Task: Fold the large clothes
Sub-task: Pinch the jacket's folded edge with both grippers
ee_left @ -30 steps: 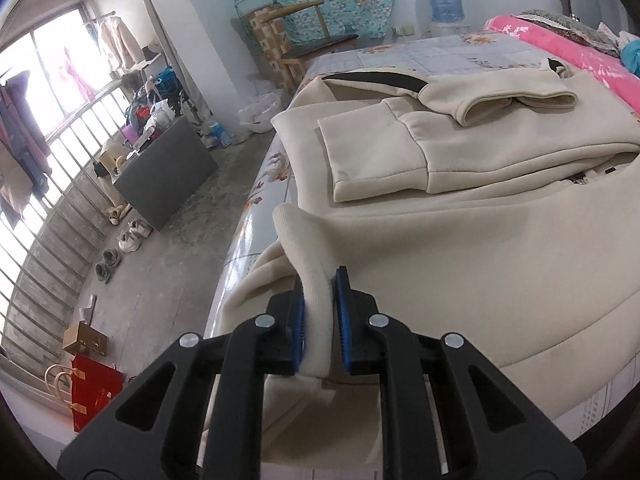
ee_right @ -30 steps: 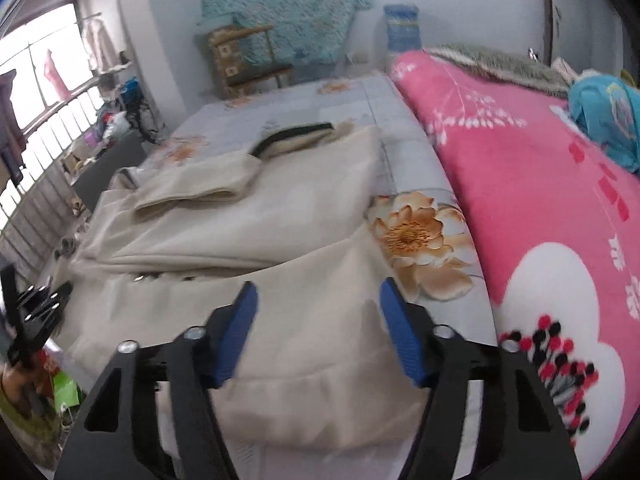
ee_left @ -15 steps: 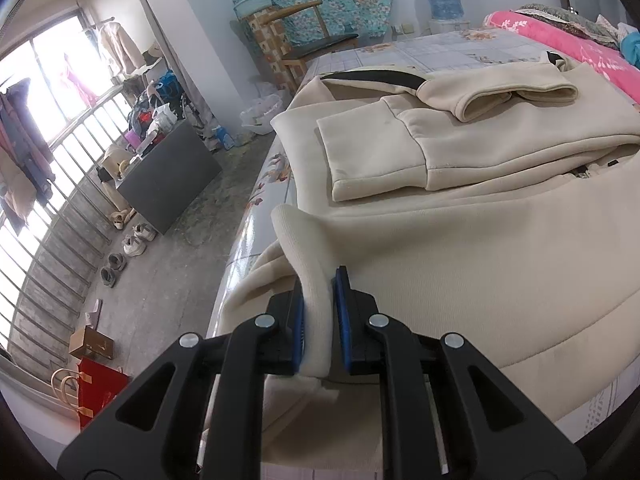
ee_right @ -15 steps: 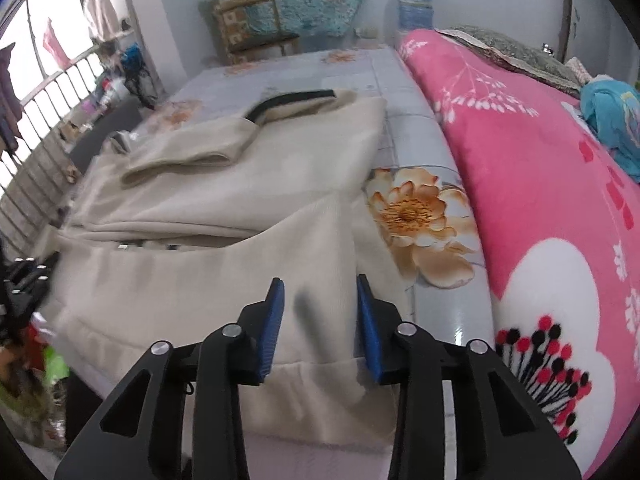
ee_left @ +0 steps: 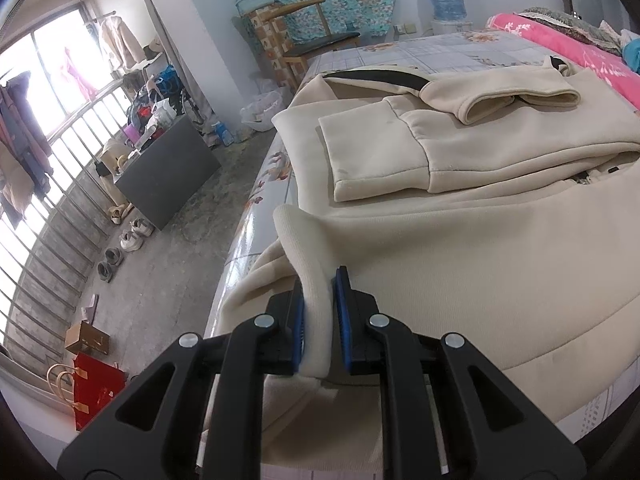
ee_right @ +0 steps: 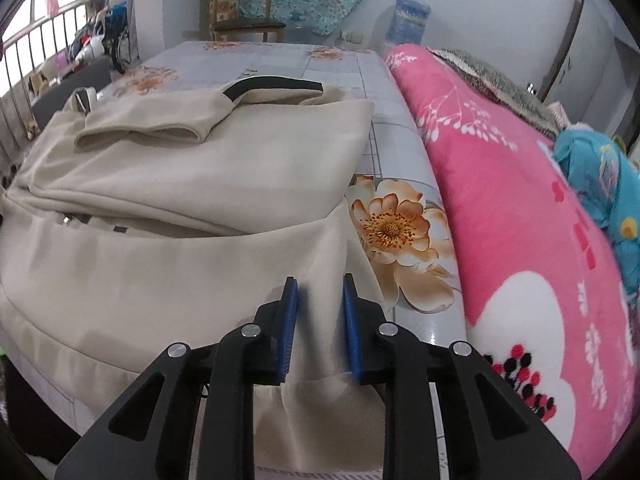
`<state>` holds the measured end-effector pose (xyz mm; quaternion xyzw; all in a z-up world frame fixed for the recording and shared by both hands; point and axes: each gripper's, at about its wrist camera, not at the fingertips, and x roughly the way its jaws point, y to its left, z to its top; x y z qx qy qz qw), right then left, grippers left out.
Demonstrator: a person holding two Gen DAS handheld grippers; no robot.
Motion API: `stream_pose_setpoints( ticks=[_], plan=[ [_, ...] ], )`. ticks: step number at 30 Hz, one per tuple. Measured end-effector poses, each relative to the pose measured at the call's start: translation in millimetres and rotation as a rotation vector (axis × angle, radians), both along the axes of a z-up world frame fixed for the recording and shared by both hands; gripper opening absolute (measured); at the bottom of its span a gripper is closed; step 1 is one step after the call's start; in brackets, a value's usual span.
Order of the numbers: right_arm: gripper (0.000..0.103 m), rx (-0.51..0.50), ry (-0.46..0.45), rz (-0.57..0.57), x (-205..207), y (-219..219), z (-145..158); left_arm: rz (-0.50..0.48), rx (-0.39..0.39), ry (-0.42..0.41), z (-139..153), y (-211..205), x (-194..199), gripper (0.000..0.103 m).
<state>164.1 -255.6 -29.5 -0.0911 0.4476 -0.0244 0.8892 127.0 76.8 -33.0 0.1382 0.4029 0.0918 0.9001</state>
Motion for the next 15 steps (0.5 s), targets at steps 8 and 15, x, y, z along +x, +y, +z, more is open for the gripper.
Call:
stream_pose_setpoints(
  ticks=[8,15],
  plan=[
    [0.022,-0.048,0.0,0.001,1.2,5.1,-1.3,0.0,0.002,0.0,0.1,0.4,0.0,0.014],
    [0.022,-0.055,0.001,-0.004,0.5,7.0,-2.1,0.0,0.003,0.0,0.2,0.6,-0.2,0.014]
  ],
)
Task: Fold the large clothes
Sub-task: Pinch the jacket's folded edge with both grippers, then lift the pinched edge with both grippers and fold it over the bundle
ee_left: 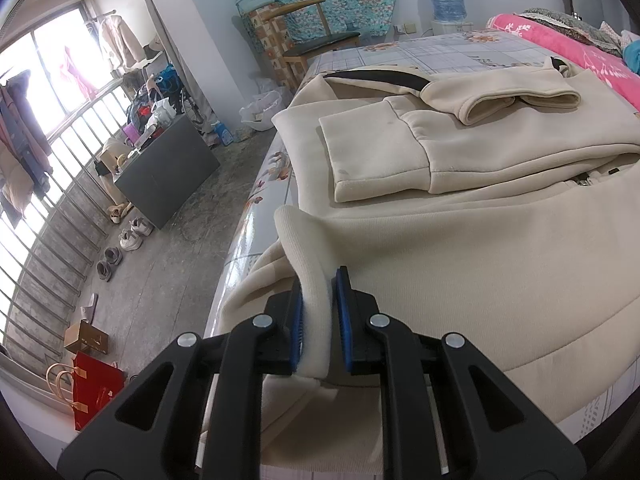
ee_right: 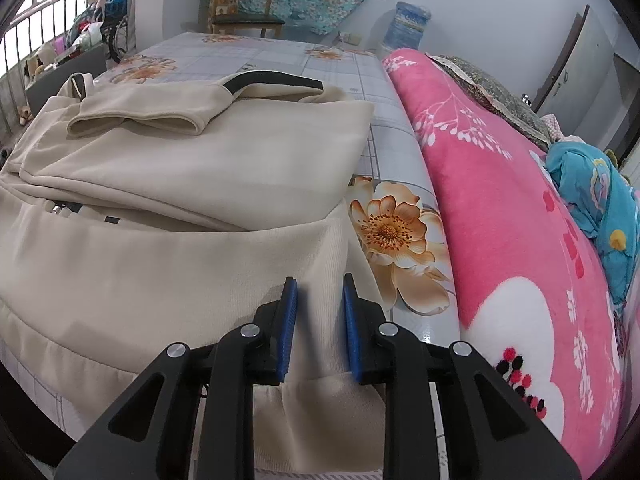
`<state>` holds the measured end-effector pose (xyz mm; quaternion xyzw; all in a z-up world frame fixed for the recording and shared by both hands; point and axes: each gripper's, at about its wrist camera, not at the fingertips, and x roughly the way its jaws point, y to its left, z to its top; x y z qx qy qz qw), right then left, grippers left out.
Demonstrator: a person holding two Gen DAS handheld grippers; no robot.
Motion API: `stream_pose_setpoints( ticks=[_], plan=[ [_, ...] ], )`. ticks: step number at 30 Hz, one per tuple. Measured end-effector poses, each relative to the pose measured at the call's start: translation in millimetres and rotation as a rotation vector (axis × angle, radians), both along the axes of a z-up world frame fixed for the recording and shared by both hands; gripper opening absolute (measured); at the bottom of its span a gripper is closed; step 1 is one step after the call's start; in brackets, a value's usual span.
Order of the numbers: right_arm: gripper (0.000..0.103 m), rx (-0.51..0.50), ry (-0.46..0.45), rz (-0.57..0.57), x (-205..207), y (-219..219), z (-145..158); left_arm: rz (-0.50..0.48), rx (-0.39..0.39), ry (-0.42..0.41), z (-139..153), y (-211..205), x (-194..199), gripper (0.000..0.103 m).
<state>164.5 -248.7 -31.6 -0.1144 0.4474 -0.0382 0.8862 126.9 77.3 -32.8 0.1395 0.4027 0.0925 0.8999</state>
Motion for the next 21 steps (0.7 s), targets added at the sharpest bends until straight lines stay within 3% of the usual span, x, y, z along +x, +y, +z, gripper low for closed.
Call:
stream_pose_setpoints(
  ticks=[9,11,12,16,21],
  plan=[
    [0.022,0.001,-0.007,-0.006,-0.6,-0.2,-0.6,0.001,0.002,-0.008,0.5,0.8,0.1,0.016],
    [0.01,-0.007,-0.027,-0.008,-4.6,1.3,3.2,0.004,-0.013,-0.024,2.7,4.8,-2.5,0.011],
    [0.009,-0.004,-0.039,-0.007,-7.7,2.3,6.4,0.002,-0.029,-0.037,5.9,6.9,-4.7,0.009],
    [0.007,0.016,-0.126,-0.02,-31.6,3.2,33.1,-0.029,-0.087,-0.129,30.6,17.1,-27.6,0.007],
    [0.007,0.035,-0.286,-0.013,-63.3,9.4,87.3,-0.076,-0.119,-0.27,84.5,26.5,-60.9,0.007]
  ],
)
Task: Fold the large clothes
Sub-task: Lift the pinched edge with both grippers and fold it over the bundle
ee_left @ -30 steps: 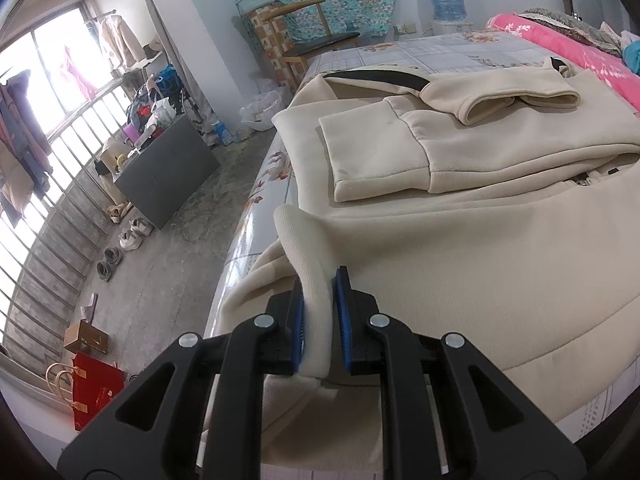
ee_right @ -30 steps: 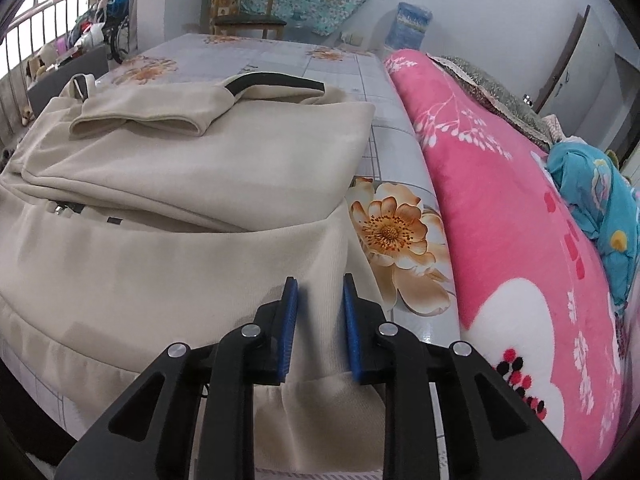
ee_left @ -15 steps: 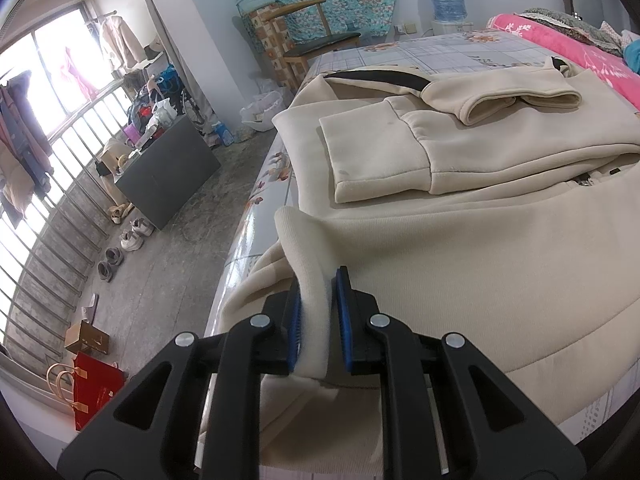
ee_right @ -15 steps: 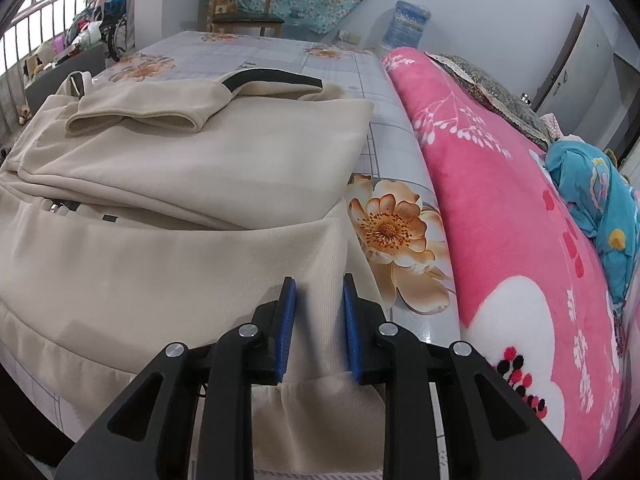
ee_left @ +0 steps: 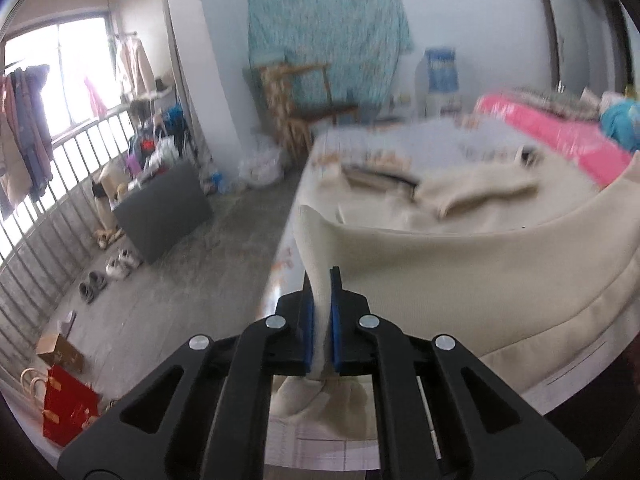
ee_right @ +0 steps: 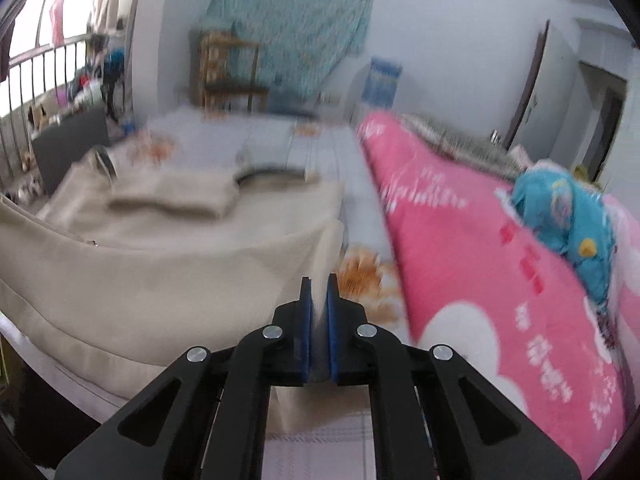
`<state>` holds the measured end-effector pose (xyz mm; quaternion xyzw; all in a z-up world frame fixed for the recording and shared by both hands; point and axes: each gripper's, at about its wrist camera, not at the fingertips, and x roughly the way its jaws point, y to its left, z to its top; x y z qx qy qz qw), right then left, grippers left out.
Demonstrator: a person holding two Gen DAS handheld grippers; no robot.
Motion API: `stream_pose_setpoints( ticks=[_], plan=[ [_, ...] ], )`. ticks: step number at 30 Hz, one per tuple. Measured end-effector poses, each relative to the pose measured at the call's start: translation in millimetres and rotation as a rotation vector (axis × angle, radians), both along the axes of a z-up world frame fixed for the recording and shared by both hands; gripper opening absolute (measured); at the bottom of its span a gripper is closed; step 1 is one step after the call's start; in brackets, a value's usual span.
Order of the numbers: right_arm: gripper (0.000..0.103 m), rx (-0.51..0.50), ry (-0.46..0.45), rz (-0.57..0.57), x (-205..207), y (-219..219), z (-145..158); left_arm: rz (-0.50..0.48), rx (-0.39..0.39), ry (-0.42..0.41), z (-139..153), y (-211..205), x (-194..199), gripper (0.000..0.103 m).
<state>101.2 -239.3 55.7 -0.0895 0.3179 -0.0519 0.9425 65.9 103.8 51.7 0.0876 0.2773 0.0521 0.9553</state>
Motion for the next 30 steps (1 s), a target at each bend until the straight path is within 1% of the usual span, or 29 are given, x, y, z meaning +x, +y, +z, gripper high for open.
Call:
stream_pose_setpoints(
  ticks=[2,4,5,6,7,9,10,11,12,13,14,15,16,17,18,19,21,23,25,26,27,28,29,30],
  plan=[
    [0.007,0.004,-0.054,0.012,0.1,0.5,19.5,-0.01,-0.014,-0.05,23.0,2.0,-0.8,0.007],
    [0.007,0.002,-0.104,0.029,9.8,1.1,38.8,-0.025,-0.038,-0.082,41.9,6.4,8.3,0.007],
    [0.007,0.001,-0.133,0.043,22.3,1.0,49.7,-0.036,-0.06,-0.095,53.4,11.1,21.4,0.007],
    [0.007,0.001,-0.147,0.051,33.5,0.8,56.0,-0.04,-0.069,-0.098,58.6,12.5,29.3,0.007],
    [0.007,0.001,-0.158,0.058,44.0,0.8,60.3,-0.049,-0.082,-0.099,65.9,16.4,48.6,0.007],
    [0.007,0.012,-0.165,0.071,80.6,-1.2,68.1,-0.052,-0.088,-0.084,69.7,20.5,85.6,0.006],
    [0.007,0.035,-0.157,0.075,106.6,-5.3,68.9,-0.053,-0.09,-0.067,68.7,22.4,101.3,0.006],
    [0.007,0.05,-0.143,0.075,125.4,-7.5,67.0,-0.051,-0.094,-0.034,64.5,24.9,130.2,0.006],
    [0.007,0.072,-0.126,0.075,145.2,-10.8,63.1,-0.045,-0.102,-0.019,60.4,25.0,145.7,0.006],
    [0.007,0.099,-0.105,0.074,165.0,-14.2,57.4,-0.042,-0.114,0.023,50.6,27.2,172.0,0.006],
    [0.008,0.114,-0.061,0.066,190.6,-17.2,45.8,-0.043,-0.111,0.062,42.3,27.4,189.3,0.008],
    [0.01,0.106,-0.013,0.055,212.0,-18.9,32.0,-0.034,-0.102,0.127,26.5,27.8,212.7,0.011],
    [0.019,0.085,0.056,0.039,236.5,-20.3,11.3,-0.024,-0.101,0.192,9.2,28.0,231.8,0.014],
    [0.029,0.066,0.107,0.025,249.6,-21.1,-3.5,-0.011,-0.095,0.236,-4.5,27.3,245.5,0.018],
    [0.032,0.052,0.151,0.008,259.5,-23.4,-17.3,0.017,-0.074,0.274,-18.5,28.4,255.9,0.019],
    [0.032,0.049,0.189,-0.008,265.4,-28.6,-31.2,0.041,-0.05,0.294,-27.3,29.7,260.5,0.019],
    [0.032,0.08,0.187,-0.018,253.2,-37.7,-36.5,0.041,-0.054,0.277,-28.1,31.6,253.2,0.019],
    [0.032,0.113,0.159,-0.015,229.9,-44.4,-31.7,0.016,-0.079,0.231,-17.4,32.9,234.6,0.024],
    [0.032,0.162,0.144,0.022,197.9,-50.0,-24.2,-0.046,-0.124,0.205,-6.1,30.7,210.2,0.024],
    [0.032,0.175,0.15,0.041,189.3,-45.7,-23.8,-0.071,-0.146,0.206,-3.4,29.9,200.5,0.024],
    [0.032,0.19,0.162,0.064,175.6,-44.8,-24.0,-0.1,-0.173,0.221,-2.3,30.5,190.7,0.024],
    [0.032,0.216,0.186,0.093,159.6,-43.8,-27.8,-0.13,-0.215,0.255,-6.7,29.0,181.2,0.025],
    [0.031,0.238,0.21,0.108,150.2,-44.8,-32.5,-0.14,-0.243,0.284,-11.3,29.5,180.9,0.026],
    [0.031,0.263,0.251,0.112,139.3,-46.7,-43.1,-0.137,-0.278,0.335,-23.7,30.5,177.5,0.027]
  ],
)
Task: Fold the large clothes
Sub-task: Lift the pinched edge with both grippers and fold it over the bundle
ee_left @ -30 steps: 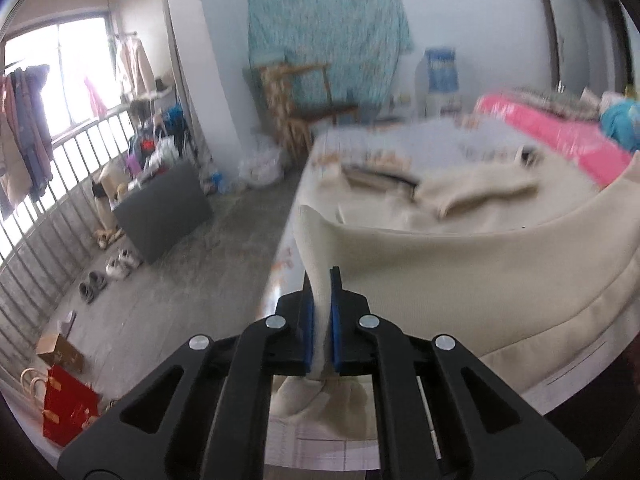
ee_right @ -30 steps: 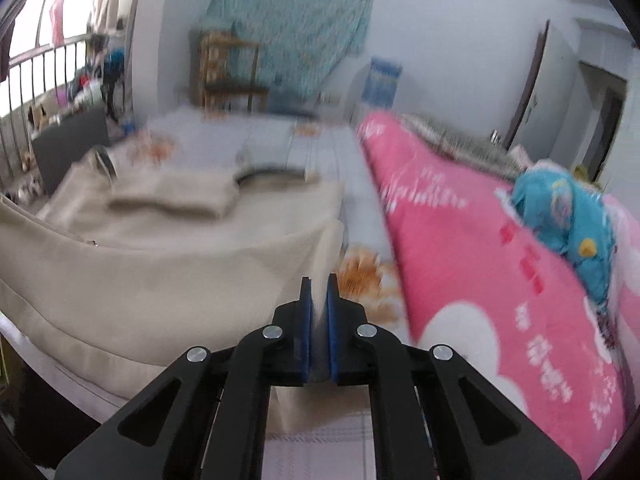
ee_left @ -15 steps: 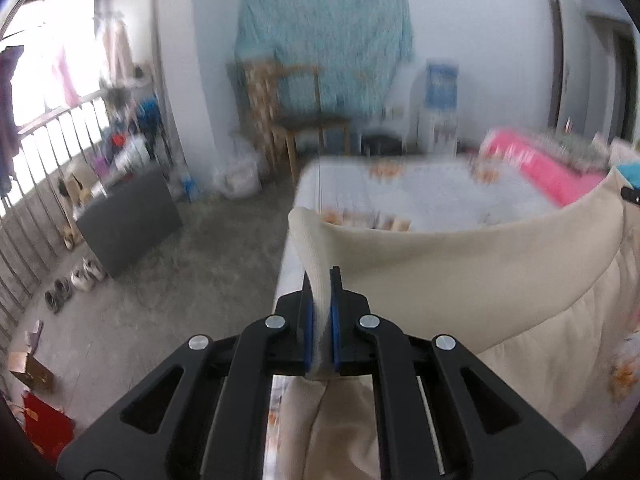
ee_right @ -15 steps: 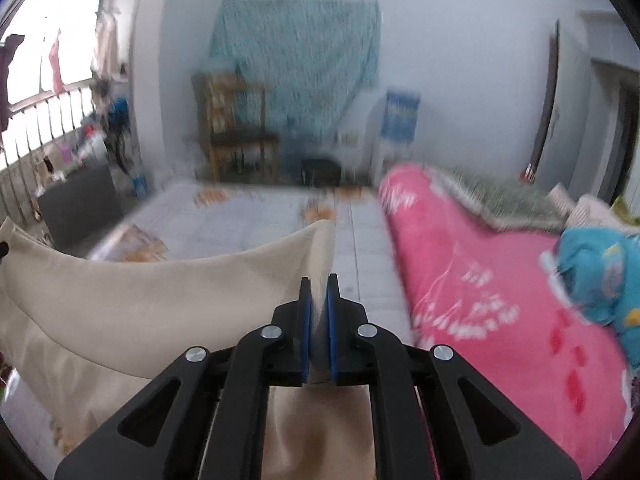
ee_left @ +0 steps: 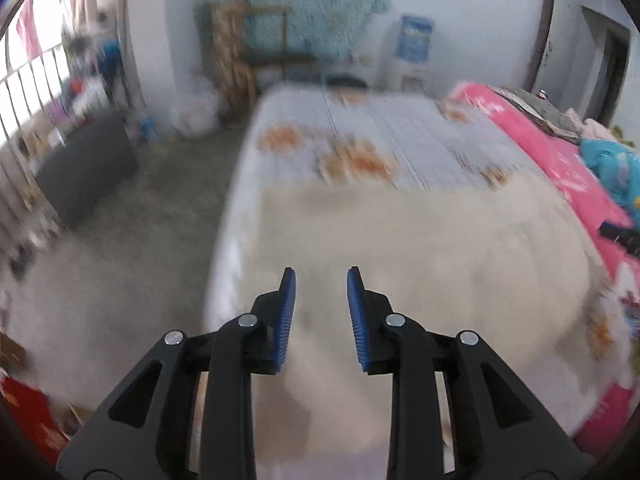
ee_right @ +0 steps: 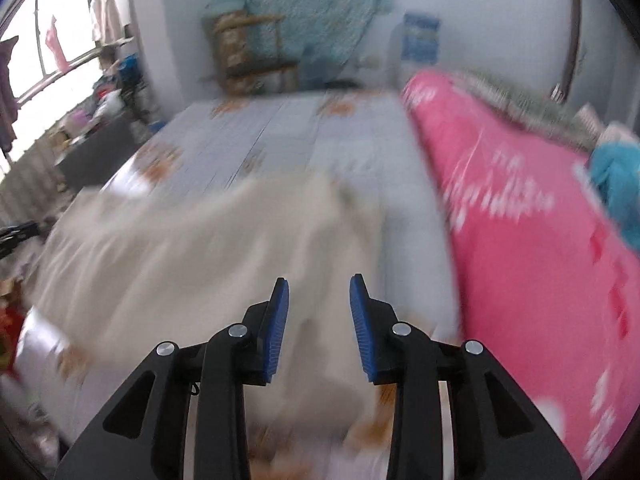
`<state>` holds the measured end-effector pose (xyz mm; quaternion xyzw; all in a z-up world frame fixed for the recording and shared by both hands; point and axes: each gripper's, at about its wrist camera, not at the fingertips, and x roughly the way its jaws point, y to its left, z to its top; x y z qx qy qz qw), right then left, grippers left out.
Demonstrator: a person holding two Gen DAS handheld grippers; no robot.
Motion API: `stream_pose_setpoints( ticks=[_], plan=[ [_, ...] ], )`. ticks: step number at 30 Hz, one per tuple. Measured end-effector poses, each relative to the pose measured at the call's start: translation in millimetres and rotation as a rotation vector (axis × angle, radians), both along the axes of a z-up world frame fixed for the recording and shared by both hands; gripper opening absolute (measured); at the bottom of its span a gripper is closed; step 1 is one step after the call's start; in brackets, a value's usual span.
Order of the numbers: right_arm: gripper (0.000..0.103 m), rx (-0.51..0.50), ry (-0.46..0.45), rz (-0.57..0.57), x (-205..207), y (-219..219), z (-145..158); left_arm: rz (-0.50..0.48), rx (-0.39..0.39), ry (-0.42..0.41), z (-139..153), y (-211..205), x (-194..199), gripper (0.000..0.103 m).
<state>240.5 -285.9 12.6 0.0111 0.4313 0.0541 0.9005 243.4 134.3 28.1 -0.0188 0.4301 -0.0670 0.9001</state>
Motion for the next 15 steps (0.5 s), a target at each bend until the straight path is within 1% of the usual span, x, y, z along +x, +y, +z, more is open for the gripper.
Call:
stream_pose_setpoints(
  ticks=[1,2,3,4,5,6,7,9,11,13,15],
  plan=[
    [0.031,-0.002,0.037,-0.01,-6.1,-2.7,-12.0,0.008,-0.007,0.04,-11.0,0.9,-0.1,0.028],
    [0.031,-0.013,0.078,-0.027,-11.4,-3.5,-26.4,0.033,0.017,0.099,-30.2,3.2,1.0,0.028],
    [0.031,-0.014,0.117,-0.045,-11.8,-8.7,-38.8,0.056,0.034,0.126,-41.9,6.9,0.5,0.03],
    [0.032,0.036,0.128,-0.065,-15.6,-18.6,-47.5,0.069,0.009,0.112,-45.7,12.8,-3.0,0.034],
    [0.031,0.069,0.126,-0.083,-17.5,-23.5,-44.3,0.082,0.011,0.102,-43.1,13.6,-6.3,0.036],
    [0.031,0.076,0.125,-0.11,-21.0,-25.4,-37.5,0.096,0.037,0.092,-37.5,12.7,-9.8,0.035],
    [0.032,0.063,0.111,-0.123,-24.9,-24.3,-30.9,0.094,0.058,0.062,-29.2,9.4,-15.3,0.035],
    [0.032,0.04,0.056,-0.111,-35.4,-16.7,-13.0,0.066,0.065,0.004,-15.1,1.4,-27.4,0.043],
    [0.033,0.056,0.03,-0.078,-42.5,-4.5,-4.1,0.037,0.057,-0.022,-9.1,-7.4,-36.9,0.06],
    [0.036,0.052,0.033,-0.033,-42.3,11.9,-9.5,0.006,0.048,-0.024,-12.6,-21.7,-41.8,0.068],
    [0.045,0.043,0.059,-0.018,-36.7,23.2,-24.7,-0.005,0.063,0.007,-21.9,-37.1,-38.0,0.078]
  ],
)
